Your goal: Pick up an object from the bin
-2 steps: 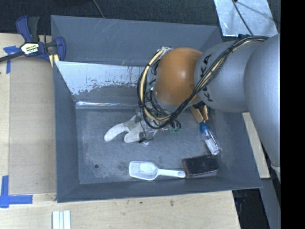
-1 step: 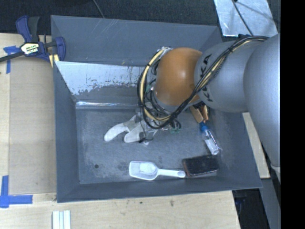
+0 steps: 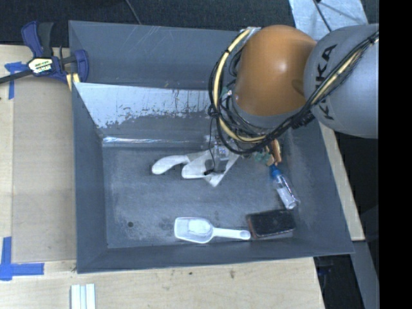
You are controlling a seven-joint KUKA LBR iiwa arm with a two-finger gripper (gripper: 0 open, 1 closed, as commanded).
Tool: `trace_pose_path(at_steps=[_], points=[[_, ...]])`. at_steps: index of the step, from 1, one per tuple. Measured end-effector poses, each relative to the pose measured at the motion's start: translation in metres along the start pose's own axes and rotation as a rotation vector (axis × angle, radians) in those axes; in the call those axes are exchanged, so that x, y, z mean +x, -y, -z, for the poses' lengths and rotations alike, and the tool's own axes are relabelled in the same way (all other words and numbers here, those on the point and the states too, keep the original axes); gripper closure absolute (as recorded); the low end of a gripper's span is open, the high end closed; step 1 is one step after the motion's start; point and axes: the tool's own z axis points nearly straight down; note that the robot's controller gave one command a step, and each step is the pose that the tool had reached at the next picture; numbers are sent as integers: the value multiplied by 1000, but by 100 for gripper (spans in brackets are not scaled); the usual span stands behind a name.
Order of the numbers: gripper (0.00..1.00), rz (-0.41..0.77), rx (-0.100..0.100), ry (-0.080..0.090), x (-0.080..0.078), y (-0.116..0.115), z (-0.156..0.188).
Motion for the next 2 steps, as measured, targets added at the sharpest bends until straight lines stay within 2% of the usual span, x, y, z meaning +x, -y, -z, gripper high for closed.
trace_pose_path(at_steps=[1, 2], points=[[100, 0, 0, -1, 0, 0, 0], [100, 1, 1, -6, 3, 1, 49]])
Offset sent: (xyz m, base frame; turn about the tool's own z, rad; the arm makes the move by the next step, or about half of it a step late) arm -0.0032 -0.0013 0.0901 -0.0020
